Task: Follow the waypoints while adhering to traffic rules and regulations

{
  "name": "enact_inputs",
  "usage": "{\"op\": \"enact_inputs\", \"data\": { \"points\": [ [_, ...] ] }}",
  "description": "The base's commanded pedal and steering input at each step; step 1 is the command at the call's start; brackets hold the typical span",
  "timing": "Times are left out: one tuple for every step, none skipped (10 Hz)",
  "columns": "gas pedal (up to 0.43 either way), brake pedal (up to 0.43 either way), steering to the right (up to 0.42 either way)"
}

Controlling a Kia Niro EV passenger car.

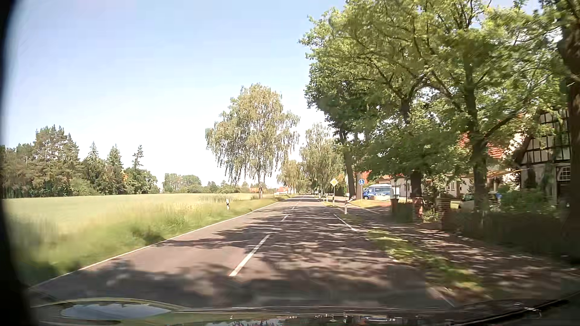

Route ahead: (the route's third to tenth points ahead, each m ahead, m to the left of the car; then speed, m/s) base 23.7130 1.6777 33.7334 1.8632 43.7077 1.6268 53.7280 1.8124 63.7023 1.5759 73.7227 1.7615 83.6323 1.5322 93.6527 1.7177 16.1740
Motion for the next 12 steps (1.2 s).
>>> {"op": "enact_inputs", "data": {
  "points": [
    [0.177,0.0,0.002],
    [0.177,0.0,0.0],
    [0.177,0.0,0.0],
    [0.177,0.0,0.0],
    [0.177,0.0,0.0],
    [0.177,0.0,0.0],
    [0.177,0.0,0.0],
    [0.177,0.0,0.0],
    [0.177,0.0,0.0],
    [0.177,0.0,0.0],
    [0.22,0.0,0.0],
    [0.22,0.0,0.0]
  ]
}}
